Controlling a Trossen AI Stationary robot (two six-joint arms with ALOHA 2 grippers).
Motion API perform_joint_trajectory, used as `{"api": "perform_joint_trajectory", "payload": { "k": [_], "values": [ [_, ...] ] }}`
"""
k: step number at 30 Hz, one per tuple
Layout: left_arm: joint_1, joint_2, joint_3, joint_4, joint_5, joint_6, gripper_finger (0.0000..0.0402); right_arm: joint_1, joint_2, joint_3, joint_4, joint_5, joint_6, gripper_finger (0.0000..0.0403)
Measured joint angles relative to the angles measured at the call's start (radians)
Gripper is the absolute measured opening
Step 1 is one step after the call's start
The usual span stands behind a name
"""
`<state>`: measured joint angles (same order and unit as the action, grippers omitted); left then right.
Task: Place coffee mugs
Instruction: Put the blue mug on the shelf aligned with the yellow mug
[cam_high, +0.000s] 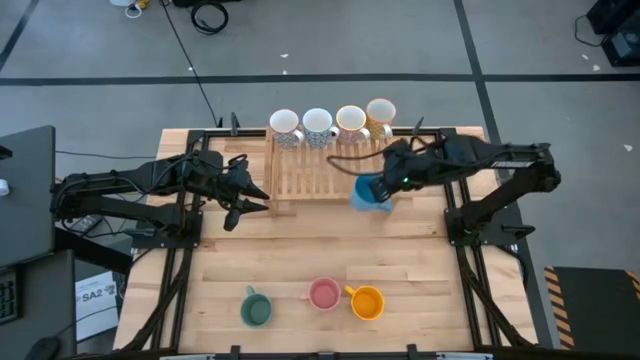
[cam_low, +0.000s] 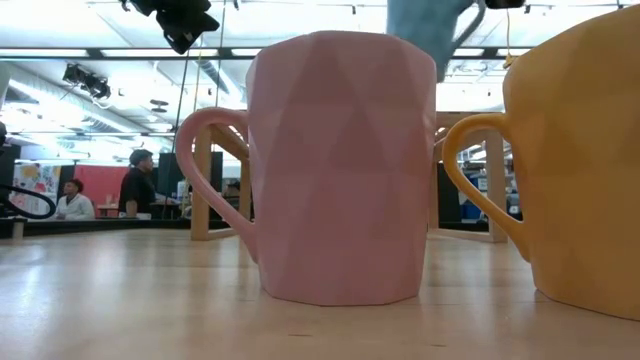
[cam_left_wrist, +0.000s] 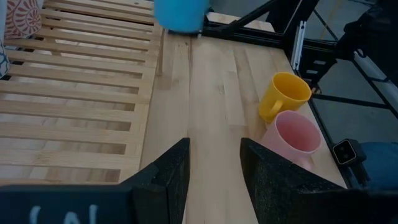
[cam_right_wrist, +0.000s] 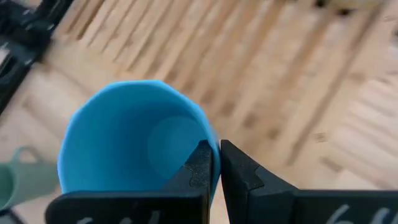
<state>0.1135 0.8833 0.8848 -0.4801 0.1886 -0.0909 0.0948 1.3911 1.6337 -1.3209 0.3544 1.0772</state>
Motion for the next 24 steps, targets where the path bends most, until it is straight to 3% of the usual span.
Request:
{"api": "perform_joint_trajectory", "payload": {
  "k": [16,24],
  "values": [
    [0.000,0.000,0.000,-0.004,0.000,0.000,0.0146,-0.257,-0.003,0.000,-0.067,-0.044,-0.292,0.0024],
    [0.000,0.000,0.000,-0.005,0.000,0.000,0.0146,-0.336,-0.004,0.000,-0.065,-0.059,-0.344,0.0024]
  ]
}}
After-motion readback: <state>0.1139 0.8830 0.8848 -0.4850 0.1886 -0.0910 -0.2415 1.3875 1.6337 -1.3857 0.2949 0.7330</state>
